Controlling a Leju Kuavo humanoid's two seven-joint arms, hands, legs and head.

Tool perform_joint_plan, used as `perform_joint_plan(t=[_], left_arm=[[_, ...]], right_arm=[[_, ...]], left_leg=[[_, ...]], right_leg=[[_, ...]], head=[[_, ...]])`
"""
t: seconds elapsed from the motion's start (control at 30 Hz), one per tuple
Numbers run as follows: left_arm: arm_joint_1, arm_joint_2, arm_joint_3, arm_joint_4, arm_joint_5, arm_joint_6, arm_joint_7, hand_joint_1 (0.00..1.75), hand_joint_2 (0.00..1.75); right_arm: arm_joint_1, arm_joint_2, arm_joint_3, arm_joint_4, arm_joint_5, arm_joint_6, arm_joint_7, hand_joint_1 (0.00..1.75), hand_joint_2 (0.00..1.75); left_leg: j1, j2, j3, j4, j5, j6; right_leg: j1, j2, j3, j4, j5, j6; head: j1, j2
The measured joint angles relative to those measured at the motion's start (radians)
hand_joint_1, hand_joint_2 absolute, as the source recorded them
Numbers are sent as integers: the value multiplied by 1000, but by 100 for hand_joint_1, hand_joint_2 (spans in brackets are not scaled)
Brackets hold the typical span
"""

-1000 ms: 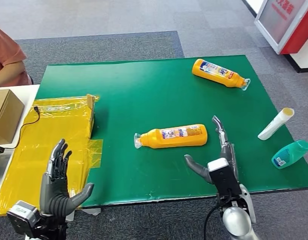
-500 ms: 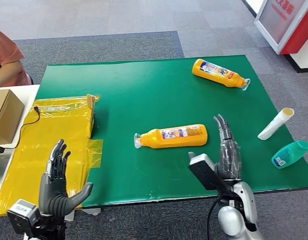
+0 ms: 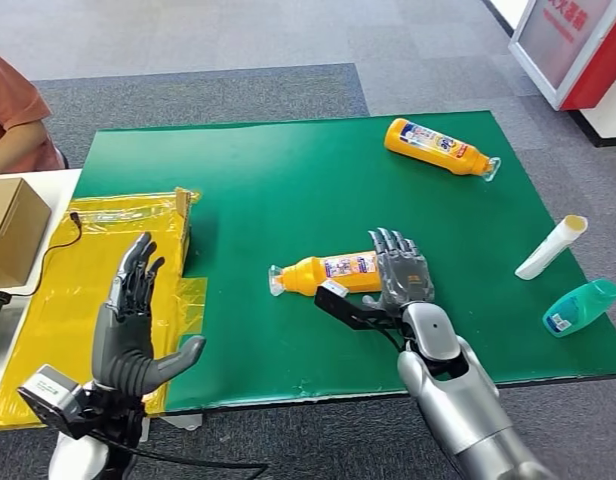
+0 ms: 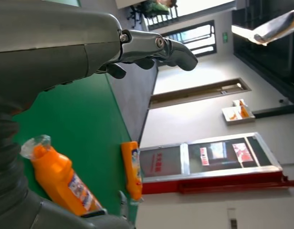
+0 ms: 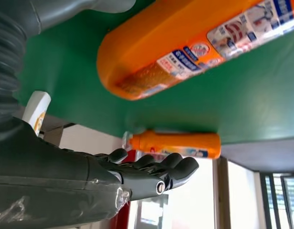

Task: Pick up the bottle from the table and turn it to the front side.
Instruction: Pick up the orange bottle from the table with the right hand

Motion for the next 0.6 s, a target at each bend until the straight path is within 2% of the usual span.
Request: perform_joint_plan(t=[0.2,0.6], left_arm=[[-65,0,-36,5,29,-3,2,0,175],[-144,1,-83,22,49,-11,14,0,175]], right_arm=[[-94,5,17,186,-34,10,-6,0,175],[-200,27,27,394,-32,34,3,0,175]], left_leg=[[0,0,0,0,0,0],[0,0,-1,0,0,0]], right_leg=[[0,0,0,0,0,0],[0,0,0,0,1,1]], head=[[0,0],[0,0]])
